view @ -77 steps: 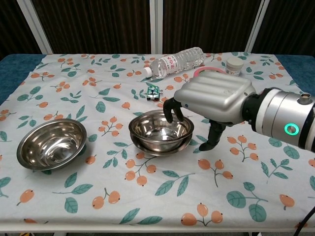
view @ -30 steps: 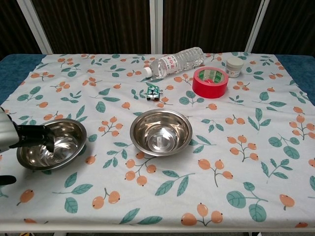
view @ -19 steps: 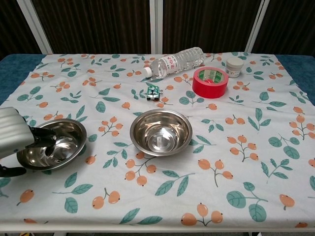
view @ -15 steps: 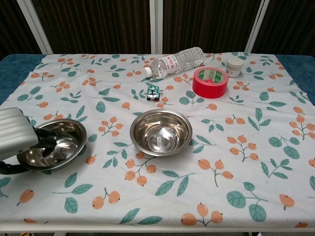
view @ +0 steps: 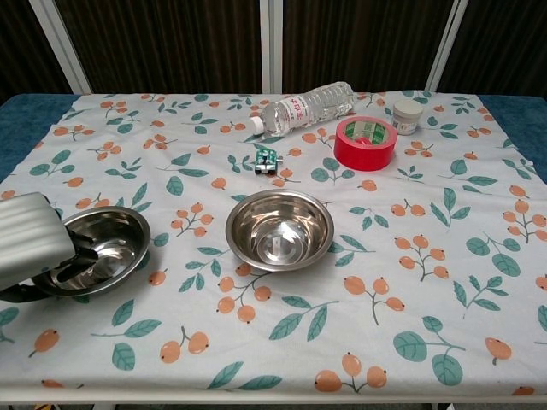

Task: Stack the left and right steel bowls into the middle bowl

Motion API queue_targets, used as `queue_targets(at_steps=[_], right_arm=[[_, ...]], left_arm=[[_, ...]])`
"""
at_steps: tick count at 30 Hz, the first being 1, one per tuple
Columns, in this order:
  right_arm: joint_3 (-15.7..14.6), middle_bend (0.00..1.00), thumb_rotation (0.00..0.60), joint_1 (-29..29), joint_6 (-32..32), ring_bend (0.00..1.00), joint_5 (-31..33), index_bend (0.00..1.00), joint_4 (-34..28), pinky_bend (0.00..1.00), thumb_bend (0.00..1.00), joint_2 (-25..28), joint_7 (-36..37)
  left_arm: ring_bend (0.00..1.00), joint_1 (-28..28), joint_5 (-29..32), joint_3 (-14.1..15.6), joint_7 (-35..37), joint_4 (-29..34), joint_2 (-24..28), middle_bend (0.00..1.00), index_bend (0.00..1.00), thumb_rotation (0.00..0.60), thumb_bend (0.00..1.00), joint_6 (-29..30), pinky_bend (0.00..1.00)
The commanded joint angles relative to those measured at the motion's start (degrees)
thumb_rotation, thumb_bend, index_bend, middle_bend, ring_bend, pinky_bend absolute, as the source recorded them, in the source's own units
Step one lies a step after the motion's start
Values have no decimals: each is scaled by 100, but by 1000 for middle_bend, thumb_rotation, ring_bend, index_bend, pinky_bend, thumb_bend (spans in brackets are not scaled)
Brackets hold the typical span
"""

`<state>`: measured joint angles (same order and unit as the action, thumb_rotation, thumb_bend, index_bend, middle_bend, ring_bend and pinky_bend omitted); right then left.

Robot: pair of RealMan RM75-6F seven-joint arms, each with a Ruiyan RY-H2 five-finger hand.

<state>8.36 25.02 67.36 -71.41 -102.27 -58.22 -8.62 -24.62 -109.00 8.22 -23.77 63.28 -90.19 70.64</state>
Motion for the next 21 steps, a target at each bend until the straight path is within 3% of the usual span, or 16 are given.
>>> queue_targets(at_steps=[1,21], right_arm=[[3,449,600,-8,-13,887,0,228,19,900,0,-8,11],[64,449,600,-36,-87,887,52,229,62,899,0,-20,40]], left_arm=[[972,-8,-2,33,14,-71,-43,733,715,600,261,13,962],[988,-48,-120,134,359,-385,-178,795,756,600,297,512,969]])
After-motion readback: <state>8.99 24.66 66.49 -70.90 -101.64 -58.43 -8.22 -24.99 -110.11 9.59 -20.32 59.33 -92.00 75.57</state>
